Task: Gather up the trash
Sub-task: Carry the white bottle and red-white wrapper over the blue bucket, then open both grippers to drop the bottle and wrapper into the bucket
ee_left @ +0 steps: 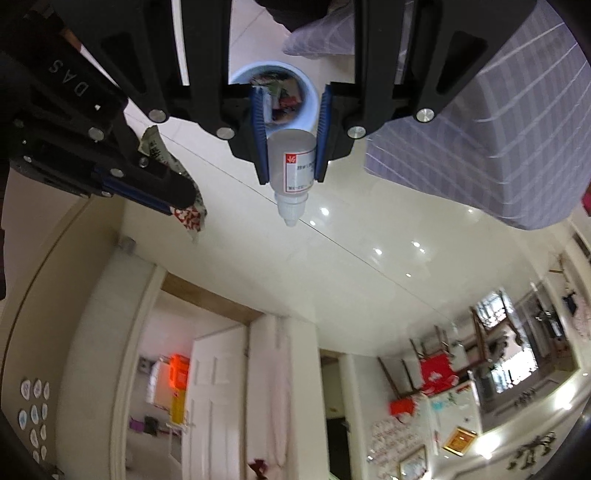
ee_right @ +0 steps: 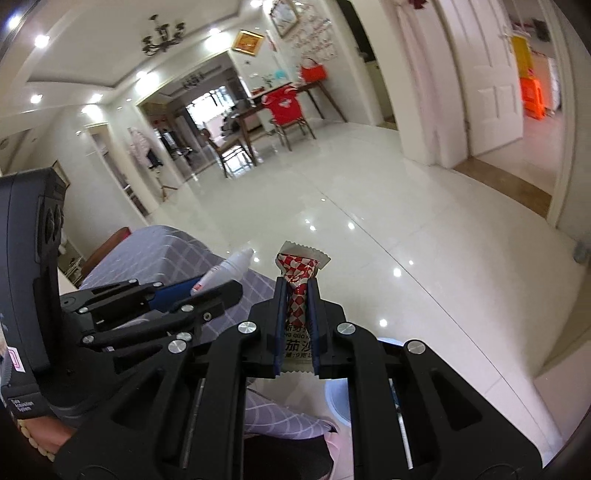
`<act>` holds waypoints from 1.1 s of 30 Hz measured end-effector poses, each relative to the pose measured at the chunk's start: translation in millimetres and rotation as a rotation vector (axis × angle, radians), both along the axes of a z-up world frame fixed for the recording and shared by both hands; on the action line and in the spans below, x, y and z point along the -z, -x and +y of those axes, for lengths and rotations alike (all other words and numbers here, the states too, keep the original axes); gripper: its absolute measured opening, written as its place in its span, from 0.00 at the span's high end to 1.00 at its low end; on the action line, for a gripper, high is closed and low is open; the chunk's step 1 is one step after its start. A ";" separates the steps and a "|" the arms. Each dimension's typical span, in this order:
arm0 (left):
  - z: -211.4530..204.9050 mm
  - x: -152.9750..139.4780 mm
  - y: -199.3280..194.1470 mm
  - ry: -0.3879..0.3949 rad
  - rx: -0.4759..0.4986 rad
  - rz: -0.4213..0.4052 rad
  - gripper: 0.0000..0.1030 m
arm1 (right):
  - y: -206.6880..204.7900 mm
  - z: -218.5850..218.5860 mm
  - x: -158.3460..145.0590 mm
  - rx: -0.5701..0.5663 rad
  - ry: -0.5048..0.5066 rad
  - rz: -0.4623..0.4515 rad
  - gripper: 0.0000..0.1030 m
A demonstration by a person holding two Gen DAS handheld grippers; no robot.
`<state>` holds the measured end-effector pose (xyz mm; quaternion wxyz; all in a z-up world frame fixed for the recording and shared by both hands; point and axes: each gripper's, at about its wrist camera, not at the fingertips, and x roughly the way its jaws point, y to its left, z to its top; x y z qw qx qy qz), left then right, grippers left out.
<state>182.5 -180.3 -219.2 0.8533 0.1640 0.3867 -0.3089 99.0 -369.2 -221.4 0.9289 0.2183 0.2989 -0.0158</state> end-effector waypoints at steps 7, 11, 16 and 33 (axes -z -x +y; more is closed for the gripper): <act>-26.3 28.0 -2.7 -0.003 0.052 0.064 0.76 | -3.3 -15.7 22.7 0.050 -0.016 0.053 0.89; -30.1 35.6 -6.6 -0.026 0.045 0.072 0.50 | -1.9 -21.9 30.4 0.069 -0.026 0.068 0.89; -29.5 38.2 -8.6 -0.030 0.027 0.076 0.44 | -6.9 -19.2 31.6 0.069 -0.029 0.074 0.89; -1.4 11.3 -16.4 -0.043 -0.097 0.002 0.35 | -11.0 -9.4 32.5 0.037 -0.035 0.064 0.86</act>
